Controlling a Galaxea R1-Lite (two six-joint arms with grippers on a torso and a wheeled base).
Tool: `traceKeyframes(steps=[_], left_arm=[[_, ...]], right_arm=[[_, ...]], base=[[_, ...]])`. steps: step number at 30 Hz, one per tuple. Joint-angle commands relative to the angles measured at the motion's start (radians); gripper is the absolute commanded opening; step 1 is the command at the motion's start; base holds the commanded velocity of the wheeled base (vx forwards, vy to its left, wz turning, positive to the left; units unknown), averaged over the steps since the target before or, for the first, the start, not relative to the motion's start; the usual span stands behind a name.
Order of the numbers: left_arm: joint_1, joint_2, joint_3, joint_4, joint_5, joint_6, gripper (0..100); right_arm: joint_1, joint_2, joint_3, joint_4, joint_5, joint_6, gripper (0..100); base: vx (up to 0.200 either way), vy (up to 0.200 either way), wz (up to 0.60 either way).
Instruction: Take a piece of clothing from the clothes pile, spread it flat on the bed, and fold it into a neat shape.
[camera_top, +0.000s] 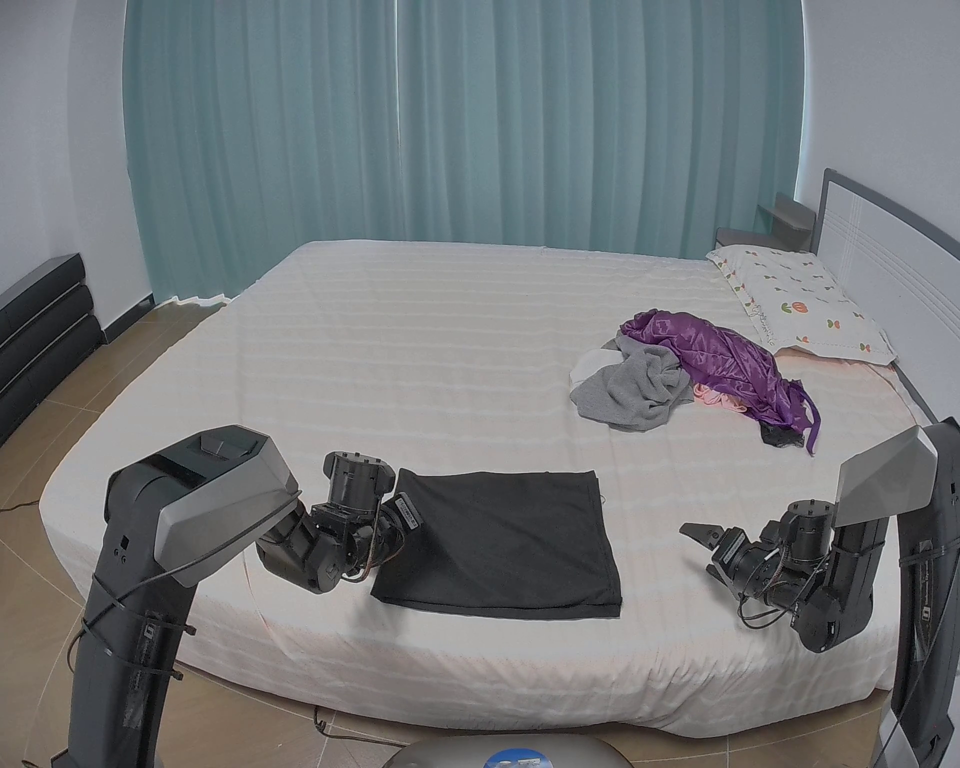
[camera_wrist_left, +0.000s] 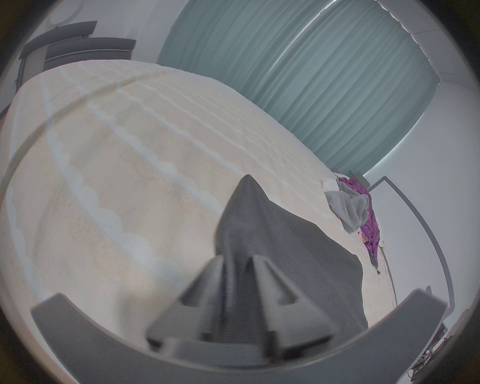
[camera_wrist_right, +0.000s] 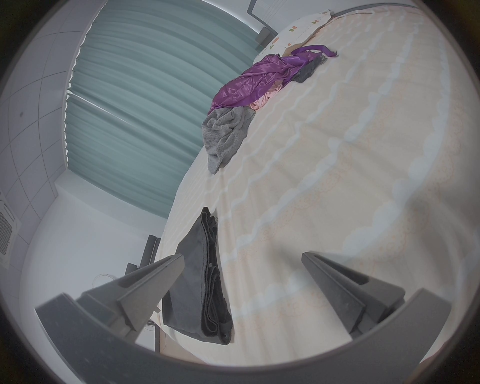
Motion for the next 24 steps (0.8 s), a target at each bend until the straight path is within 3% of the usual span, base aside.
traceKeyframes(steps=[1, 5, 24], left_arm=[[-0.001, -0.001, 0.007, -0.003, 0.009, -0.011, 0], [-0.001, -0.001, 0.007, -0.011, 0.055, -0.017, 0], [0.001, -0.013, 0.05, -0.093, 0.059, -0.02, 0]], right_arm=[[0.0, 0.002, 0.0, -0.014, -0.001, 0.0, 100], [0.0, 0.002, 0.0, -0.014, -0.001, -0.002, 100], [0.008, 0.008, -0.012, -0.014, -0.009, -0.002, 100]], base=[[0.0, 0.0, 0.0], [0.0, 0.0, 0.0], [0.0, 0.0, 0.0]])
